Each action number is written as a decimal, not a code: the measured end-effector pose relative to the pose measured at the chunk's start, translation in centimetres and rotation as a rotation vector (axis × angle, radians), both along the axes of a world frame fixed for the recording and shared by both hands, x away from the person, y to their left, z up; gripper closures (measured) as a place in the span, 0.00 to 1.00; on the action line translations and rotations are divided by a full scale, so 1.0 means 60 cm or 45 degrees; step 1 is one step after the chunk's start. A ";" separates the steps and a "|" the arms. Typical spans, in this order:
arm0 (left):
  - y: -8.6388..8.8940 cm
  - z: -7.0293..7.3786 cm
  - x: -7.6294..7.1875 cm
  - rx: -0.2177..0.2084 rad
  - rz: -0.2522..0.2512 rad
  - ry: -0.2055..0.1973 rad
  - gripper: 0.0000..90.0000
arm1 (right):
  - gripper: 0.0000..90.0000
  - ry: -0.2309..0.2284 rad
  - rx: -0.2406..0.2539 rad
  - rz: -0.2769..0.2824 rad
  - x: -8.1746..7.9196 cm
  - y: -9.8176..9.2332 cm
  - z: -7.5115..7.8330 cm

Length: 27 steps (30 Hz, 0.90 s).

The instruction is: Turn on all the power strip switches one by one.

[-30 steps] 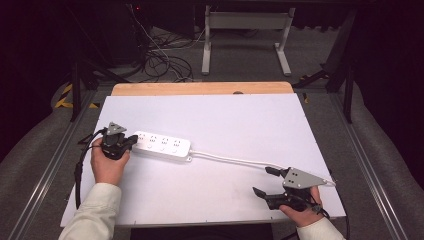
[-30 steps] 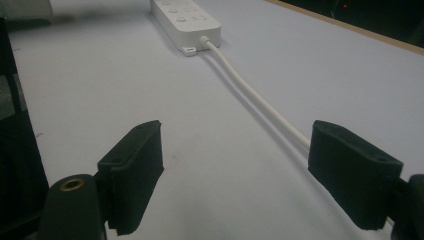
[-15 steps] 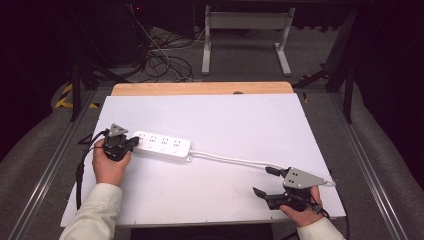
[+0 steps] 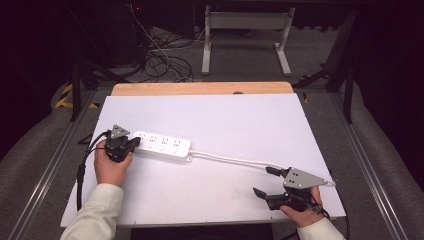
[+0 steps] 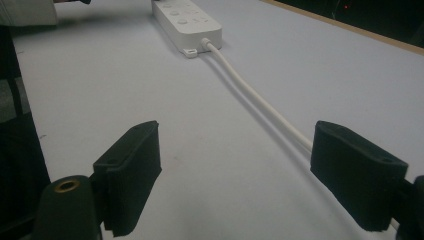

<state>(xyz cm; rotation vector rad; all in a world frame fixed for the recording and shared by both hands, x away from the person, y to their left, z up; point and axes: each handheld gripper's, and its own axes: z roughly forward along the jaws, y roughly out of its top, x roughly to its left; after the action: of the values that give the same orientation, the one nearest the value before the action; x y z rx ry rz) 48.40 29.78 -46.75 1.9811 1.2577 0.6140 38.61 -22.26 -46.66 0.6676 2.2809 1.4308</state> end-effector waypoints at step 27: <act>0.005 -0.007 0.001 -0.067 0.027 0.025 1.00 | 0.23 0.002 0.001 0.007 -0.003 0.002 0.000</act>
<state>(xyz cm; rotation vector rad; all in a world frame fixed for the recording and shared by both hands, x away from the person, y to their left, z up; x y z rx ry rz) 48.45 30.06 -47.19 1.9370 1.2953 0.5672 38.45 -22.14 -46.64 0.6635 2.2856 1.4345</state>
